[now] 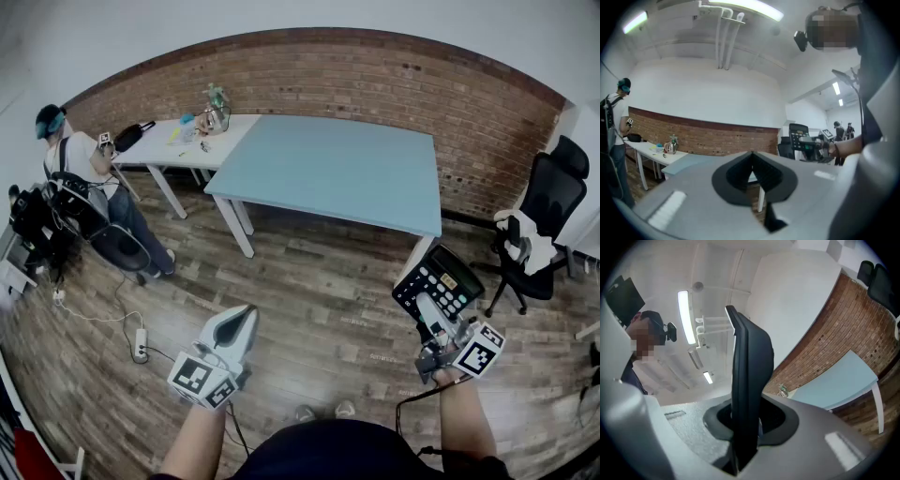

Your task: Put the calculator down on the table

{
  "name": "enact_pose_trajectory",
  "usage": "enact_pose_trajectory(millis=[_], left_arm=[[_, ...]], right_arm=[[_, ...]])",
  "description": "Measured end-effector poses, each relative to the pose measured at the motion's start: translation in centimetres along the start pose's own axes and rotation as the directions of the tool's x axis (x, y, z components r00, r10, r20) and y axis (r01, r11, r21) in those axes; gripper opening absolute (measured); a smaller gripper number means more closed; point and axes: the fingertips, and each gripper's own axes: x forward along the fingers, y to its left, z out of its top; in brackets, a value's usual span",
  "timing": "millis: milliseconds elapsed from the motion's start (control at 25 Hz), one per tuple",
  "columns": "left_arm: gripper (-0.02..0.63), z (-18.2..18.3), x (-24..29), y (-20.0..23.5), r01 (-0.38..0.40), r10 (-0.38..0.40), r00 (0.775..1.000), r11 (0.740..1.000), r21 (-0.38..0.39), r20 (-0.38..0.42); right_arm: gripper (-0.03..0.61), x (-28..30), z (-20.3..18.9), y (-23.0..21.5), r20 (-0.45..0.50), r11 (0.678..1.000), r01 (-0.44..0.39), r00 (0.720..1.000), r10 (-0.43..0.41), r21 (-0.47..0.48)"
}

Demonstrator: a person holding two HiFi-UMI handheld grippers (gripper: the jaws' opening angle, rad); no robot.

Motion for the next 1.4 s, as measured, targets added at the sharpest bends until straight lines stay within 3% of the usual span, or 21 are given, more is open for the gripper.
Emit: enact_pose_trajectory(millis=[440,960,1400], left_arm=[[0.003,-0.3,2.0,-2.3,0.014,-0.014,1.0,1.0,0.019,-0.021],[0.003,-2.1,4.4,-3.8,-0.06,0.061,0.997,0.998,0.02,-0.05],[0.003,-3.5,7.5,-1.3,-0.024,0.025,0.996,1.0,0.015,-0.087]], right_arm=[[0.074,-2.0,0.1,-1.8,0.002,0.998,0.01,1.0,-0.01,0.054],[0.074,-3.1,-0.3,-5.5,-0.066,0.997,0.016,0.998,-0.011,0.075],[0.074,-0.9,0.3,-8.1,-0.06,0.995,0.044,0.997,-0.039,0.087]])
